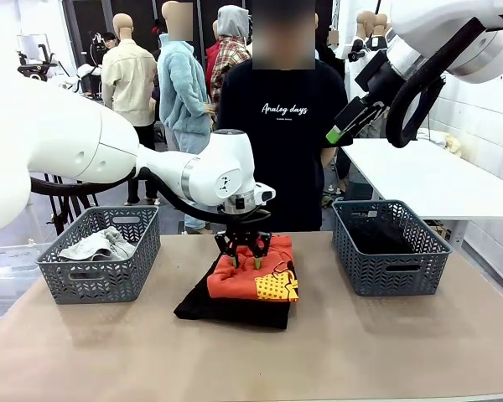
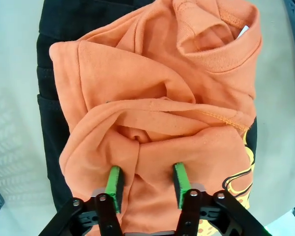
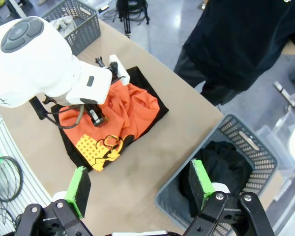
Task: Sort the tops and bottoms.
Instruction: Lift clothes from the center of the table with your left hand.
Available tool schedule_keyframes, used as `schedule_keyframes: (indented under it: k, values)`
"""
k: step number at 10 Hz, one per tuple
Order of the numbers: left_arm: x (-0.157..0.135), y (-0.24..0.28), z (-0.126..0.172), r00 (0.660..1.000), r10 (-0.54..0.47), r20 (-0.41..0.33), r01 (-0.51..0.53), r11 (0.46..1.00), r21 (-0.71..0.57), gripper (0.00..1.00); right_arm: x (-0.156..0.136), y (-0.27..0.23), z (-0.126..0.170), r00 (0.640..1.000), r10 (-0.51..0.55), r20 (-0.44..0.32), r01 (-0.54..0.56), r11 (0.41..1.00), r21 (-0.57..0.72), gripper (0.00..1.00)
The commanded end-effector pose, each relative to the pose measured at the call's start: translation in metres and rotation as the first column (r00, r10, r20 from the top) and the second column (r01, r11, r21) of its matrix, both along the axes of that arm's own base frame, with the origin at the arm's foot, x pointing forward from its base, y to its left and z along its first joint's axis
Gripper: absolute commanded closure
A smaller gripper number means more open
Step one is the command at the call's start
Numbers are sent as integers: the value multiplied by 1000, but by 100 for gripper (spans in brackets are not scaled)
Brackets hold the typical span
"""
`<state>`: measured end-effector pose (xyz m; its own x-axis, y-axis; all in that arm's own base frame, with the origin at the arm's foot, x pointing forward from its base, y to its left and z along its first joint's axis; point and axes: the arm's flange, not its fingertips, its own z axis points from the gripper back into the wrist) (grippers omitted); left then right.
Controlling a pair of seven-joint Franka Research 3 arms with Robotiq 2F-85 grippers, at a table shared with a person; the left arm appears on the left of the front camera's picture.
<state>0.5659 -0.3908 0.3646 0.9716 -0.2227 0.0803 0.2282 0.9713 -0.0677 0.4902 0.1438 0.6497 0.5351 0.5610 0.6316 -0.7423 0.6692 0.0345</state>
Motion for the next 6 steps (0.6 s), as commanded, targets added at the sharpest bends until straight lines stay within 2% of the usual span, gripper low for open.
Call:
schedule_keyframes:
  k: [1,2,6]
  values:
    - [-7,2,-12,1000,-17,-13,16,999,-31,93,-1,0,-1,1000,0,-1,0,1000,0,0]
    - [-7,1,-13,1000,-18,-16,17,999,-33,100,-1,0,-1,1000,0,-1,0,1000,0,0]
    - [-7,6,-14,1000,2,-15,-3,1000,-19,100,-1,0,-1,1000,0,-1,0,1000,0,0]
